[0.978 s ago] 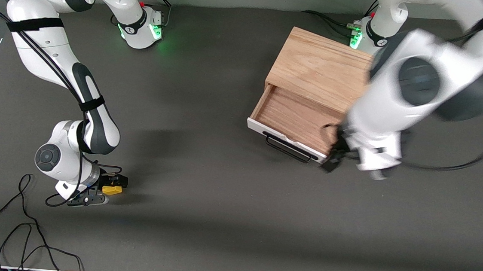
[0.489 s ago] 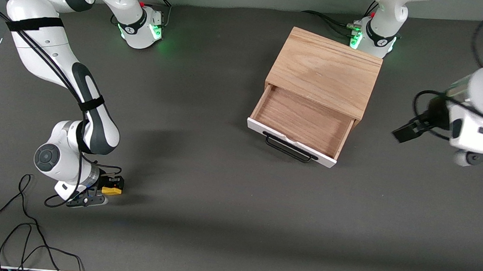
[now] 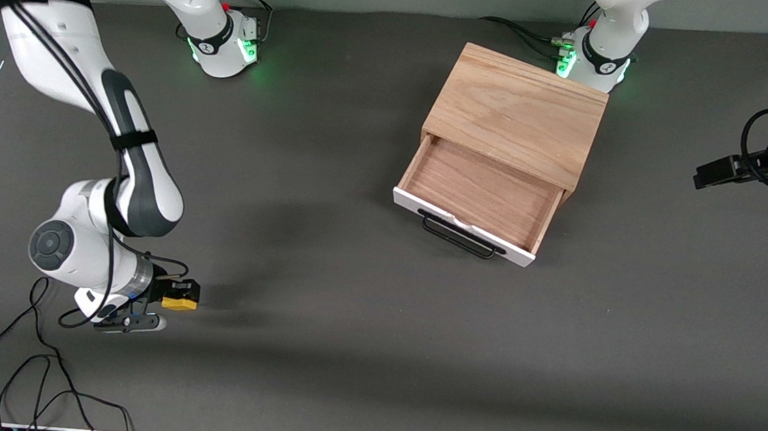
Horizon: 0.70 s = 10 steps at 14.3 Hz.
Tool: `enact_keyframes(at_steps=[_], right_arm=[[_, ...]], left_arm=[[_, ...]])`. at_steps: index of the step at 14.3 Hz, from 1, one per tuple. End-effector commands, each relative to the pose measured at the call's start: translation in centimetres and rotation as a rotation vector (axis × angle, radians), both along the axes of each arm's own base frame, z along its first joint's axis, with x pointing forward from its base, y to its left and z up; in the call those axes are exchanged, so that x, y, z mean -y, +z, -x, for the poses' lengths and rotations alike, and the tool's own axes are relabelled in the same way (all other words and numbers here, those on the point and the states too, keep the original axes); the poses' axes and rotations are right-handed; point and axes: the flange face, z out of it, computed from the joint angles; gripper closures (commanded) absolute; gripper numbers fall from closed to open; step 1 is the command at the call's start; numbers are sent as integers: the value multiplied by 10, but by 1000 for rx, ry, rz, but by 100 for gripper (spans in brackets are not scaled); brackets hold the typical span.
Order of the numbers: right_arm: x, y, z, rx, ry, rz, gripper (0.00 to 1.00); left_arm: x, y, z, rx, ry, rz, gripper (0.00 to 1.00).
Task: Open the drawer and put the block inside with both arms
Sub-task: 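Grasp the yellow cube with the right gripper while the left gripper withdraws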
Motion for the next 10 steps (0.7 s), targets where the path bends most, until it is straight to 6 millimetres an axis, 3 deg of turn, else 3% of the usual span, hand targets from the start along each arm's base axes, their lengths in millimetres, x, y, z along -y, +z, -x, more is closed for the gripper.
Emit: enact_keyframes(at_steps=[1, 3, 6, 8, 10], right_arm=[[-38, 78, -3, -65, -85, -28, 92], [-64, 127, 2, -100, -92, -17, 92], [-98, 179, 24, -140, -147, 3, 92], [-156, 212, 52, -111, -196, 7, 92], [-239, 218, 91, -115, -256, 23, 92]], left_arm=[[-4, -5, 30, 56, -113, -15, 0], [-4, -8, 31, 82, -148, -20, 0], [-6, -11, 29, 96, -144, -24, 0], [-9, -15, 27, 85, -141, -18, 0], [-9, -14, 25, 93, -141, -16, 0]])
